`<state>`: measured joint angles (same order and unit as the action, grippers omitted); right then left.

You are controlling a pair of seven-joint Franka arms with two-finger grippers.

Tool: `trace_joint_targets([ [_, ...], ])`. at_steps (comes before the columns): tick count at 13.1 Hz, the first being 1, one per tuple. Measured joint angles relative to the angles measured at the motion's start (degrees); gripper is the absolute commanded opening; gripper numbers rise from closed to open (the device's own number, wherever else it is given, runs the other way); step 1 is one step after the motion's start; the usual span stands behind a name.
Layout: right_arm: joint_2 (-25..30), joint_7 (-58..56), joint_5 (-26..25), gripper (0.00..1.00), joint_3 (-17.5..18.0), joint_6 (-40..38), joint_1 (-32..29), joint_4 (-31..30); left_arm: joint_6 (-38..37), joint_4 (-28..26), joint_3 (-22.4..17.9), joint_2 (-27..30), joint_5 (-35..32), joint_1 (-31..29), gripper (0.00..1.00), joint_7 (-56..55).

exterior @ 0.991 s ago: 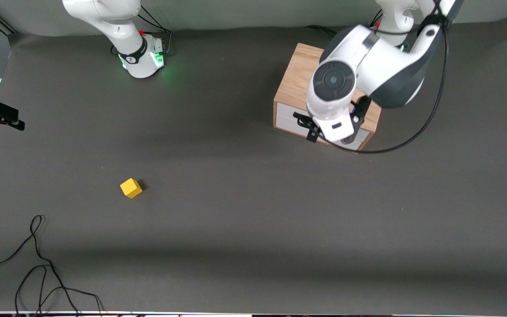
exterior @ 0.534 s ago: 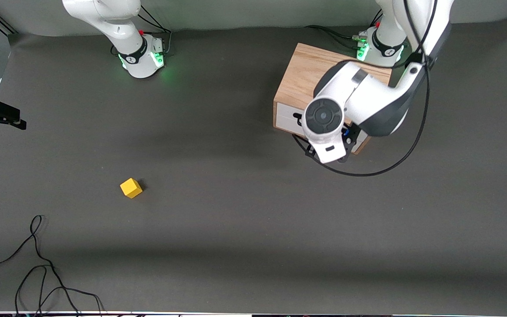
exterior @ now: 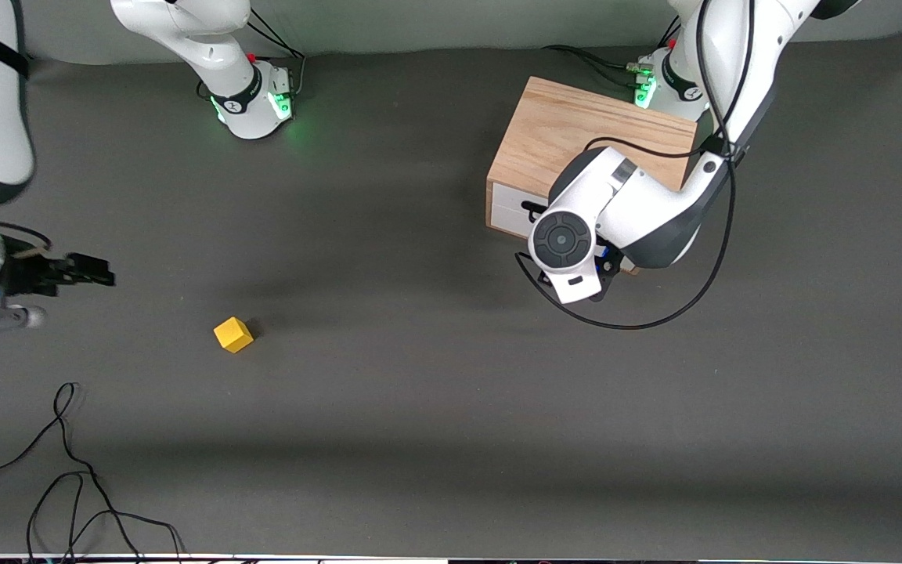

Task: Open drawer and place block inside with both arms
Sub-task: 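Lower the left gripper onto the handle while the right gripper reaches the cube, then pull the drawer open with the left gripper while the right gripper grasps the cube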

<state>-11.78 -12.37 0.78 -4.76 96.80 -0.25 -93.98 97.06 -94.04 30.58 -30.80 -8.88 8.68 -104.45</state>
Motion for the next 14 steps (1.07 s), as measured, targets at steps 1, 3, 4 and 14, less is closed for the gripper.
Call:
trace_joint_targets([
  [1,-0.45,0.36,0.32,1.00,0.02,1.06,0.73,-0.75,0.31,-0.16,0.00,-0.46,-0.04,0.00,1.00,0.00],
  [3,-1.48,1.20,0.45,1.00,0.04,3.74,2.21,-2.32,1.01,-0.44,-0.01,-1.19,-0.09,0.00,1.00,0.00],
  [4,-2.35,1.38,0.47,1.00,0.03,5.53,2.53,-3.11,1.48,-0.73,-0.01,-1.42,-0.11,0.00,1.00,0.00],
  [14,-11.50,8.58,1.43,1.00,0.22,25.82,6.13,-13.31,2.80,-0.93,-0.27,-2.56,-1.34,0.00,1.00,-0.02],
])
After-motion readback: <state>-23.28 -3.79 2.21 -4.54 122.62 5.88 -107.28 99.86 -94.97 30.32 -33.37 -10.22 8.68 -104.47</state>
